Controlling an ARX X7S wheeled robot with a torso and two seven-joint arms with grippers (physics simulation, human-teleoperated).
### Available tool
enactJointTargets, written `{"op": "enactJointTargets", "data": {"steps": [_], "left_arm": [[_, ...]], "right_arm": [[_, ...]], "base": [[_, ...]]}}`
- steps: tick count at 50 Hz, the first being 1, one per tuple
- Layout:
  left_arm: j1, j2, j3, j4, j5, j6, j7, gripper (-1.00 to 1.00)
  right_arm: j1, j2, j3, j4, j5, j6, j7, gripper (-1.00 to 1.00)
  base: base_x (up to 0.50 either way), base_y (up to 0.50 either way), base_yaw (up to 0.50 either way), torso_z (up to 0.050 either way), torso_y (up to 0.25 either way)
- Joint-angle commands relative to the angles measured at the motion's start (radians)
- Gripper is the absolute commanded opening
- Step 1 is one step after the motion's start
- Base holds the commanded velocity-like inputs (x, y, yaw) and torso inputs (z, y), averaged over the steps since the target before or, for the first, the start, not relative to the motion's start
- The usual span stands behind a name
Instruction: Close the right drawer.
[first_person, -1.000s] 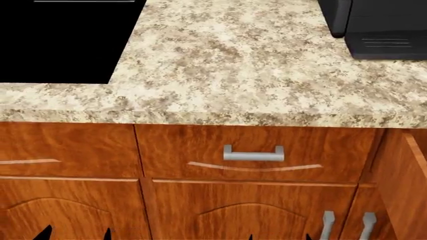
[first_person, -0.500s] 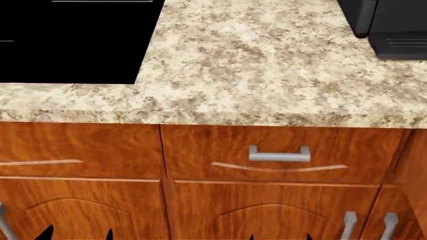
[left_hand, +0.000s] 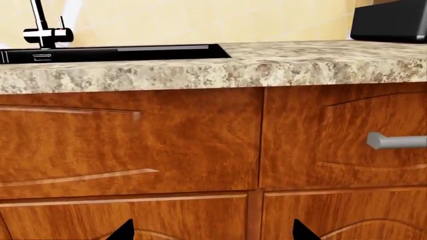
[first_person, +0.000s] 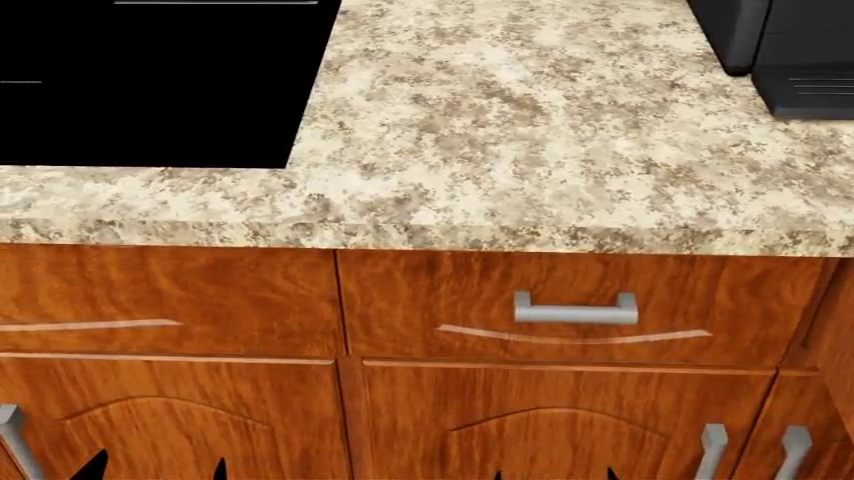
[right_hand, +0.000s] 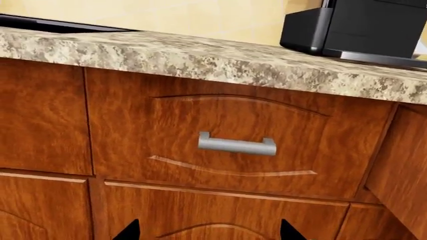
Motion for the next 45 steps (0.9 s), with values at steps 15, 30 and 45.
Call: {"op": "enactJointTargets", "data": {"steps": [15, 30, 45], "left_arm": [[-0.006, -0.011, 0.017, -0.002, -0.019, -0.004, -0.013, 1.0], [-0.007, -0.02, 0.027, -0.005, -0.026, -0.001, -0.02, 1.0], [-0.019, -0.02, 0.039, -0.013, -0.032, -0.005, -0.029, 1.0]], "right_arm": [[-0.024, 0.013, 0.009, -0.04, -0.008, 0.015, 0.066, 1.0], [-0.027, 0.015, 0.011, -0.042, 0.004, 0.008, 0.085, 1.0], [-0.029, 0.022, 0.007, -0.049, -0.001, 0.01, 0.111, 1.0]], "base": [[-0.02, 0.0, -0.17, 0.0, 0.0], [-0.38, 0.03, -0.45, 0.0, 0.0], [-0.49, 0.07, -0.34, 0.0, 0.0]]}}
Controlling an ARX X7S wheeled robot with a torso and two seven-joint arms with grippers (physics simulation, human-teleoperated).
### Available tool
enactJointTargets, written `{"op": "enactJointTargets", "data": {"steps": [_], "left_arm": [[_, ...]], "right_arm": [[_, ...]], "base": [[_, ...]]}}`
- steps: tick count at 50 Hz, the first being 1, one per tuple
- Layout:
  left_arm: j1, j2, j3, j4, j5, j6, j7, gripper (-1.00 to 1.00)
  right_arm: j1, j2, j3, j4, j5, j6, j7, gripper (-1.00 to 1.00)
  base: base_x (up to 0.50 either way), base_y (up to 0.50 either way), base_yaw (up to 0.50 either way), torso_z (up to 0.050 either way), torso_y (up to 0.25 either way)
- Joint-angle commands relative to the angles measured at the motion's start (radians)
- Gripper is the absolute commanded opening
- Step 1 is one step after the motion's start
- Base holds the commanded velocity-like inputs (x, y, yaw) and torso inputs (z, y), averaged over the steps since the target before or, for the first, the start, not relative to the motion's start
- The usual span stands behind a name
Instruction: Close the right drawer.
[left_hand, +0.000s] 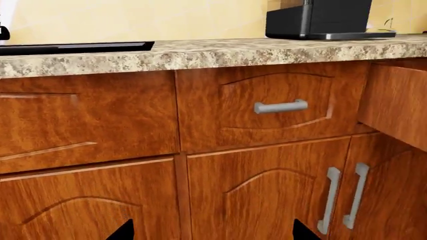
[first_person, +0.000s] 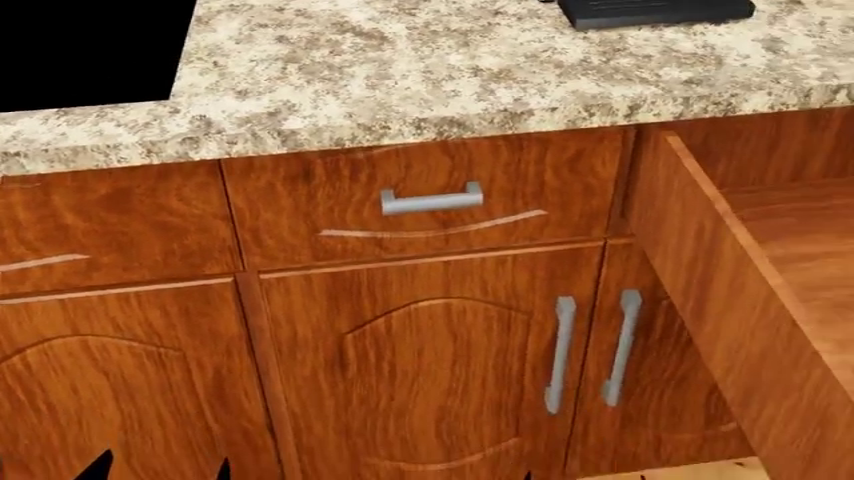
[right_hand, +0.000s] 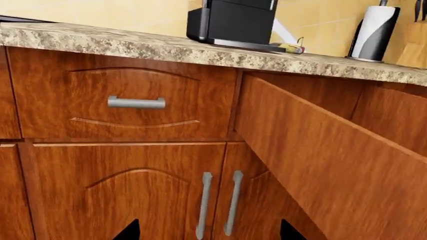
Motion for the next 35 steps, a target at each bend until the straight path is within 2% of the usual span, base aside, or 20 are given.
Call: {"op": "enactJointTargets", "data": {"steps": [1, 21, 35], "left_arm": [[-0.007, -0.001, 0.009, -0.004, -0.004, -0.002, -0.007, 1.0], [-0.006, -0.013, 0.017, -0.002, -0.018, 0.001, -0.014, 1.0], [-0.006, -0.019, 0.025, -0.003, -0.023, 0.005, -0.02, 1.0]], "right_arm": [[-0.005, 0.003, 0.004, -0.012, -0.002, 0.0, 0.027, 1.0], [-0.011, 0.007, 0.015, -0.028, -0.013, 0.012, 0.084, 1.0], [-0.037, 0.004, 0.053, -0.058, -0.013, -0.033, 0.154, 1.0]], "base": [[-0.49, 0.09, -0.34, 0.0, 0.0], [-0.48, 0.11, -0.37, 0.0, 0.0], [-0.15, 0.05, -0.5, 0.0, 0.0]]}}
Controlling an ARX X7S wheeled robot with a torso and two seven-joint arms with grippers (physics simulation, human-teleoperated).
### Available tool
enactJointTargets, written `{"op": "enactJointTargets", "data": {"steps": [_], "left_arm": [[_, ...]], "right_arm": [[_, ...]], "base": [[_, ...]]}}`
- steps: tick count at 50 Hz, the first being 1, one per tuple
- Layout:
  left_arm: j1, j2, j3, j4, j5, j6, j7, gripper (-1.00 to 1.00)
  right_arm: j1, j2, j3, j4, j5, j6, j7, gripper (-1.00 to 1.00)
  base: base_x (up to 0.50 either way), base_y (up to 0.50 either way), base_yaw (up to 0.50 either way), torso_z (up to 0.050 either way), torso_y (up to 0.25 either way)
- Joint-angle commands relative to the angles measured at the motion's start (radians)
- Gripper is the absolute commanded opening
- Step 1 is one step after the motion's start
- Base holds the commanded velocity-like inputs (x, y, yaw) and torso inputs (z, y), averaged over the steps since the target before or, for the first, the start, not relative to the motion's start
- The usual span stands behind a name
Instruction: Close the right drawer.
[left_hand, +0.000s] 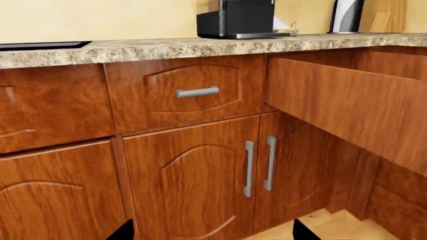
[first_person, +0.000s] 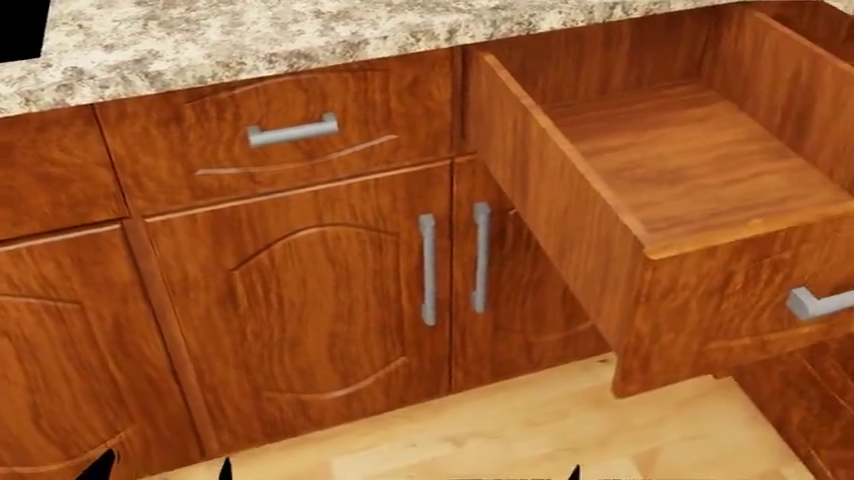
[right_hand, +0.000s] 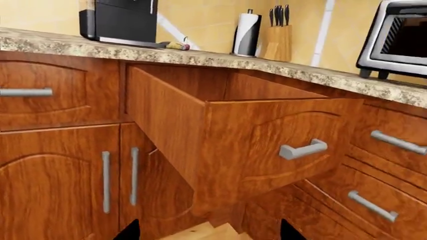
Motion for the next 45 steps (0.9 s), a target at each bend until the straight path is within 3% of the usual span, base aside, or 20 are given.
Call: {"op": "enactJointTargets", "data": {"steps": [1, 45], "left_arm": [[-0.002, -0.005, 0.007, -0.001, -0.004, 0.001, -0.005, 1.0], [-0.008, -0.019, 0.024, -0.002, -0.023, 0.006, -0.023, 1.0]], "right_arm": [[-0.014, -0.001, 0.022, -0.017, 0.005, -0.03, 0.042, 1.0], [-0.021, 0.02, 0.009, -0.043, 0.019, -0.011, 0.084, 1.0]], "base": [[0.0, 0.0, -0.5, 0.0, 0.0], [0.05, -0.03, -0.48, 0.0, 0.0]]}}
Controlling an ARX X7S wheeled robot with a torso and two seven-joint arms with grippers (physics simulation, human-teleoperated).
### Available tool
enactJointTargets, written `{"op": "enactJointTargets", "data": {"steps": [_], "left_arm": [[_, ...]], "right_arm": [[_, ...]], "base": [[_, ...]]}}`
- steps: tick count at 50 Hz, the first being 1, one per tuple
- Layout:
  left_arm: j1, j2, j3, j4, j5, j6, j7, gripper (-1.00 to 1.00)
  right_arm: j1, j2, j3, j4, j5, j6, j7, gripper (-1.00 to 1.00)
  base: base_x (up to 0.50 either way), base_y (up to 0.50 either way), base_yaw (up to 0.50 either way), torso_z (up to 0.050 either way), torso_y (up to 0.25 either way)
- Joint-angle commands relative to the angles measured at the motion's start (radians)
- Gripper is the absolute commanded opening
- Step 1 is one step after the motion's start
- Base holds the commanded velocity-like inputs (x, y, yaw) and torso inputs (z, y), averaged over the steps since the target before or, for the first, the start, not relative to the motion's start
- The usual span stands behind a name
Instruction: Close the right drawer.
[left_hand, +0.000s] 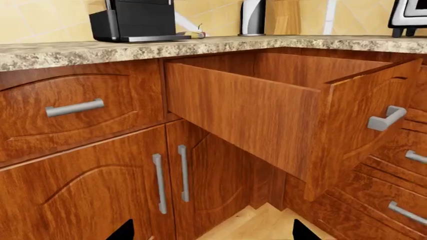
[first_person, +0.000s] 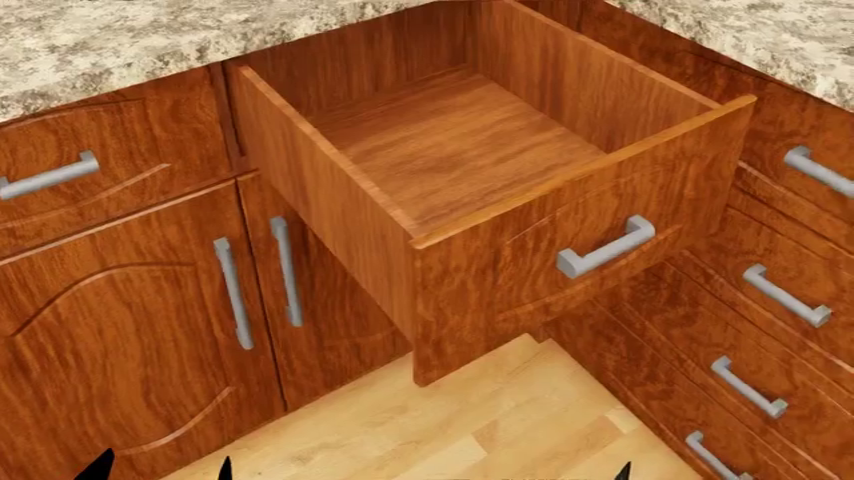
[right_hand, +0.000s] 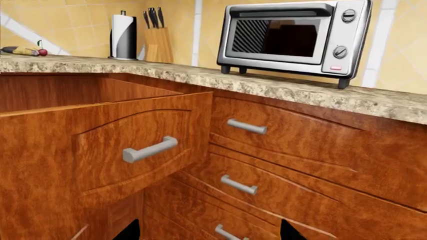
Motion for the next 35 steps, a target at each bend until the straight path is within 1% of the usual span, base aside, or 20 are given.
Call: {"op": "enactJointTargets", "data": {"steps": [1, 2, 3, 5, 6, 11, 15, 18, 29, 33, 34, 35], "left_arm": [[-0.002, -0.004, 0.004, -0.001, -0.004, 0.0, -0.005, 1.0], [-0.004, -0.002, 0.005, -0.002, -0.003, 0.001, -0.006, 1.0], [-0.003, -0.004, 0.005, -0.001, -0.005, 0.0, -0.006, 1.0], [-0.003, -0.005, 0.006, -0.002, -0.006, 0.002, -0.006, 1.0], [-0.003, -0.004, 0.008, -0.002, -0.003, 0.002, -0.007, 1.0], [-0.002, -0.009, 0.008, -0.003, -0.007, 0.007, -0.006, 1.0], [-0.003, -0.009, 0.012, -0.002, -0.007, 0.003, -0.009, 1.0], [-0.003, -0.009, 0.014, -0.001, -0.008, 0.001, -0.011, 1.0], [-0.003, -0.015, 0.017, -0.001, -0.014, 0.001, -0.011, 1.0], [-0.004, -0.014, 0.02, 0.0, -0.015, 0.004, -0.014, 1.0], [-0.001, -0.018, 0.017, 0.0, -0.018, 0.007, -0.012, 1.0], [0.0, -0.019, 0.016, 0.0, -0.019, 0.009, -0.012, 1.0]], "right_arm": [[0.019, 0.017, -0.04, -0.005, -0.012, 0.078, -0.021, 1.0], [0.023, 0.014, -0.043, 0.007, 0.0, 0.067, -0.031, 1.0], [0.028, 0.011, -0.035, 0.001, -0.004, 0.109, -0.014, 1.0], [0.025, 0.01, -0.032, 0.002, 0.006, 0.095, -0.016, 1.0], [0.029, 0.009, -0.03, -0.003, 0.0, 0.13, -0.005, 1.0], [0.025, 0.013, -0.035, -0.012, -0.012, 0.126, 0.007, 1.0], [0.028, 0.016, -0.044, 0.002, -0.012, 0.105, 0.0, 1.0], [0.036, 0.017, -0.053, 0.041, 0.024, 0.063, -0.042, 1.0], [0.036, 0.02, -0.052, 0.044, 0.03, 0.064, -0.033, 1.0], [0.042, 0.026, -0.064, 0.044, 0.034, 0.081, -0.047, 1.0], [0.045, 0.038, -0.09, 0.027, -0.01, 0.095, -0.041, 1.0], [0.044, 0.034, -0.082, 0.021, 0.004, 0.102, -0.041, 1.0]], "base": [[0.0, 0.0, 0.0, 0.0, 0.0], [0.0, 0.0, 0.0, 0.0, 0.0], [0.0, 0.0, 0.0, 0.0, 0.0], [0.0, 0.0, 0.0, 0.0, 0.0], [0.0, 0.0, 0.0, 0.0, 0.0], [0.04, -0.03, 0.0, 0.0, 0.0], [0.33, -0.25, 0.0, 0.0, 0.0], [0.37, -0.34, 0.0, 0.0, 0.0], [0.36, -0.35, 0.0, 0.0, 0.0], [0.26, -0.27, 0.0, 0.0, 0.0], [0.0, 0.0, 0.0, 0.0, 0.0], [0.0, 0.0, 0.0, 0.0, 0.0]]}}
